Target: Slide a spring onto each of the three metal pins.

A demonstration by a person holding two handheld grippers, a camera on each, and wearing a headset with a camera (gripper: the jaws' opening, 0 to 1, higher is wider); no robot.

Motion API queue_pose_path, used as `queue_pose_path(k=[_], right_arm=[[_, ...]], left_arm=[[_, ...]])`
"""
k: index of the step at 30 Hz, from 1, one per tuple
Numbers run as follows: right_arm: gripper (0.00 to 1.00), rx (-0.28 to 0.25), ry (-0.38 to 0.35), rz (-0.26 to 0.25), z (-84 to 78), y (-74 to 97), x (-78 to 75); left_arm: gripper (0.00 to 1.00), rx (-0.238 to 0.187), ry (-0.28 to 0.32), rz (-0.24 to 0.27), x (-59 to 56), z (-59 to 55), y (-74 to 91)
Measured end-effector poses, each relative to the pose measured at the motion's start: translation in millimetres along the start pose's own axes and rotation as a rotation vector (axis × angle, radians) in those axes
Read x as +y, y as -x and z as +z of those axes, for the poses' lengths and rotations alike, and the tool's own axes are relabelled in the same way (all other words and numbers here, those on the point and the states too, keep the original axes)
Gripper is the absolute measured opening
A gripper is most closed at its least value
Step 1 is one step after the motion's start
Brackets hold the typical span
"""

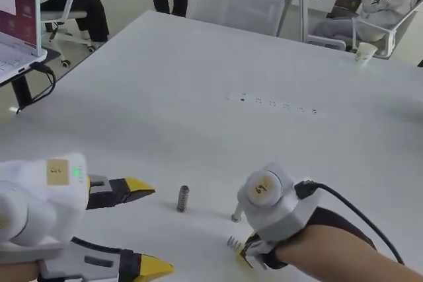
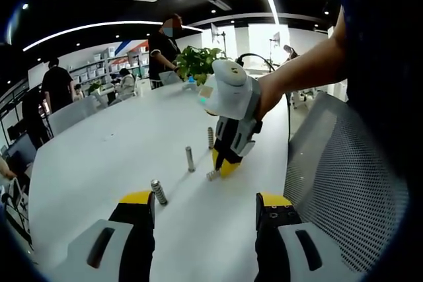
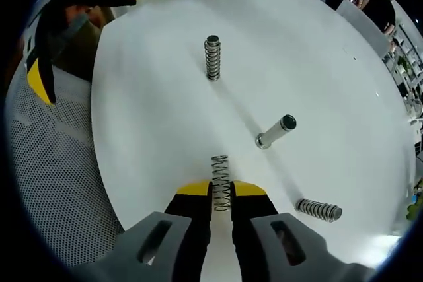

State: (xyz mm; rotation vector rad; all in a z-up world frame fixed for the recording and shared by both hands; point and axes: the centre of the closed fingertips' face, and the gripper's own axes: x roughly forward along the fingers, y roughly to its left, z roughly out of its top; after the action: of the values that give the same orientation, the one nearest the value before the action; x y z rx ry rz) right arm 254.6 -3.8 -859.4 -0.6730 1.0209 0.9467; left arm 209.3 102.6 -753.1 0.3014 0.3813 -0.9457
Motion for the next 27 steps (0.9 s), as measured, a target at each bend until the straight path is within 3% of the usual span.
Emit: queue_pose_path(k=[4, 8, 11, 15, 19, 27], right_arm=[[0.08, -0.057, 0.010, 0.053, 11.1, 8.6, 9.1], [0.08, -0.073, 0.040, 0.080, 16.9, 22.5, 15.2], [0.08, -0.123, 0.069, 0.160, 27.3, 34.0, 28.3], [0.08, -0.148, 0.110, 0.176, 33.8, 47.7, 34.5], [0.08, -0.159, 0.194, 0.211, 37.9, 58.4, 43.2], [0.08, -0.168, 0.282, 0.253, 47.2, 73.9, 56.8]], left_arm=[[0.56, -0.003, 0.004, -0.011, -1.4, 0.9, -1.8], [0.53, -0.021, 0.017, -0.031, -0.8, 4.0, -3.9], [0.46, -0.042, 0.038, -0.056, -2.4, 8.5, -5.4], [0.43, -0.065, 0.077, -0.114, -11.5, 15.2, -9.8], [0.39, -0.033, 0.051, -0.150, -19.4, 15.3, -17.1], [0.32, -0.055, 0.027, -0.206, -29.2, 29.3, -27.3]])
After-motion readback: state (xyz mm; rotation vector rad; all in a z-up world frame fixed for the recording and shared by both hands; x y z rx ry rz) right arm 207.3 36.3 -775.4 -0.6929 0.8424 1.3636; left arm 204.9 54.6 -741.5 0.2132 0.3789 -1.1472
